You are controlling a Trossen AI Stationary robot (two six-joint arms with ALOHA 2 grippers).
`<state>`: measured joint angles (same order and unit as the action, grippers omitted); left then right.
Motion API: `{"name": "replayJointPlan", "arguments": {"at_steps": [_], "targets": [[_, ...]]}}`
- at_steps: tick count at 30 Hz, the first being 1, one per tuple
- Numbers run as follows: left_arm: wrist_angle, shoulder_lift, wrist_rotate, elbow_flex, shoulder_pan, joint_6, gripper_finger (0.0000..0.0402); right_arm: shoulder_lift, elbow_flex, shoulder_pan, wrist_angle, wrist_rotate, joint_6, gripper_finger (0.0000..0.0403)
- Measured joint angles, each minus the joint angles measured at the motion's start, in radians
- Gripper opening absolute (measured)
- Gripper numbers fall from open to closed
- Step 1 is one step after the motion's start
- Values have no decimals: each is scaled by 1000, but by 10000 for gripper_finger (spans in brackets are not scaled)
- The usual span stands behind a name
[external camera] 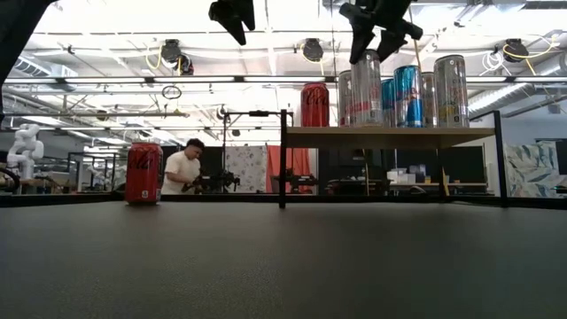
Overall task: Place canned beverage on shelf
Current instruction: Put the white-pink soda can on the shelf aligned with the other white-pink soda can
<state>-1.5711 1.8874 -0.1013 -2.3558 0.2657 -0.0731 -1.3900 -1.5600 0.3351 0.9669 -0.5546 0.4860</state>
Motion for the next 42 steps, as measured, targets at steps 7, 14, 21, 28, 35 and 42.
{"name": "replayJointPlan", "arguments": {"at_steps": [7,14,21,28,35,42], "targets": [[0,0,0,0,0,0,311,-17,19,0,-1,-32,-10,249],[0,0,0,0,0,0,311,-24,21,-1,-37,-25,-55,249],[0,0,0,0,0,1,311,-24,21,-3,-8,-24,-53,268],[0,0,0,0,0,1,311,-25,24,-3,11,-15,-54,293],[0,0,0,0,0,2,311,-17,24,-3,-5,-9,-73,295],[0,0,0,0,0,2,311,44,24,-3,-18,-10,-89,295]]}}
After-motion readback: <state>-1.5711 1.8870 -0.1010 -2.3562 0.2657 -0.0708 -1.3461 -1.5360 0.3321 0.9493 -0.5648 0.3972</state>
